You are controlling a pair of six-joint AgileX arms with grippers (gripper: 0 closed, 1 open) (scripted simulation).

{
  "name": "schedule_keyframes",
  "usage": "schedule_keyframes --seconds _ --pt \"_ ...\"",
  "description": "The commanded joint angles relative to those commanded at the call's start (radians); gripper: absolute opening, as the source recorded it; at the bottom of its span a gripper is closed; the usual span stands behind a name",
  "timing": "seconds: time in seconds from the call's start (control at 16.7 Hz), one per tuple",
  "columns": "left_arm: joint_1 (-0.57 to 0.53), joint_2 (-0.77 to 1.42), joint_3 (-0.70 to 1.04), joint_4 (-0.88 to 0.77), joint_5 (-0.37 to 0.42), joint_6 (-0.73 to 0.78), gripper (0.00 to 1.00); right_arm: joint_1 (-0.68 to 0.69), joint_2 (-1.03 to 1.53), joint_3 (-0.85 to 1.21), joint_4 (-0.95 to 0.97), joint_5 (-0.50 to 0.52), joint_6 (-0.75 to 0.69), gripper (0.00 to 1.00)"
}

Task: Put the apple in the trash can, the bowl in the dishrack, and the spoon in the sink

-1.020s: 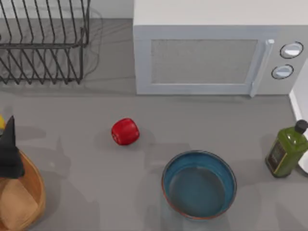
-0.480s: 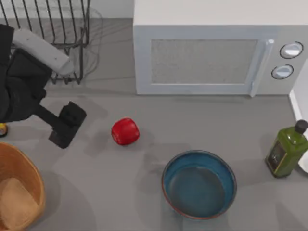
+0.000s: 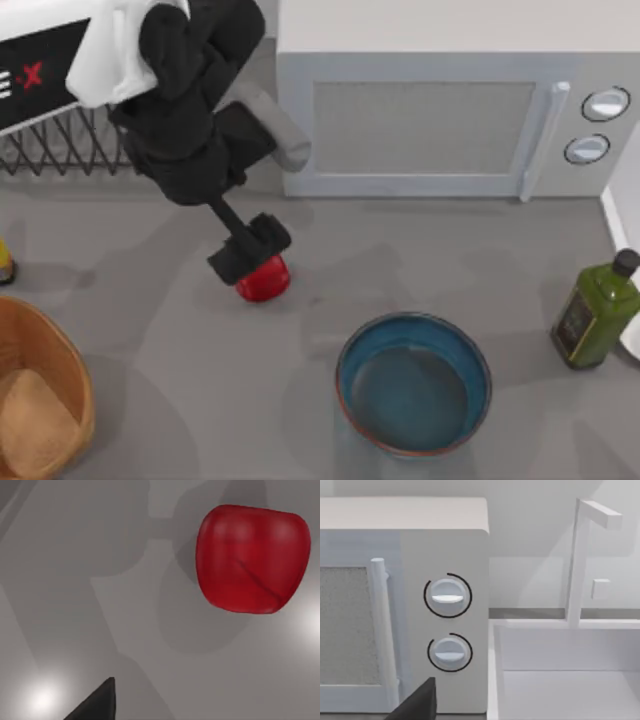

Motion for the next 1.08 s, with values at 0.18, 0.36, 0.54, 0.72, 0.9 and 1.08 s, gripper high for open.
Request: schedule_keyframes --seconds 0.18,0.36,0.54,0.72,0.9,1.08 --pt "-0.018 0.178 0.171 -0.117 0.015 0.018 1.00 0.000 0.000 0.000 0.000 0.000 0.000 1.00" --pt "-0.022 0.296 0.300 -0.202 0.030 0.022 1.00 0.000 0.000 0.000 0.000 0.000 0.000 1.00" --pt "-0.020 0.358 0.383 -0.253 0.042 0.020 1.00 0.000 0.000 0.000 0.000 0.000 0.000 1.00" --pt "-0.018 0.379 0.408 -0.268 0.046 0.019 1.00 0.000 0.000 0.000 0.000 0.000 0.000 1.00" --pt "-0.018 0.379 0.408 -0.268 0.046 0.019 1.00 0.000 0.000 0.000 0.000 0.000 0.000 1.00" --pt "-0.018 0.380 0.389 -0.250 0.046 0.019 1.00 0.000 0.000 0.000 0.000 0.000 0.000 1.00"
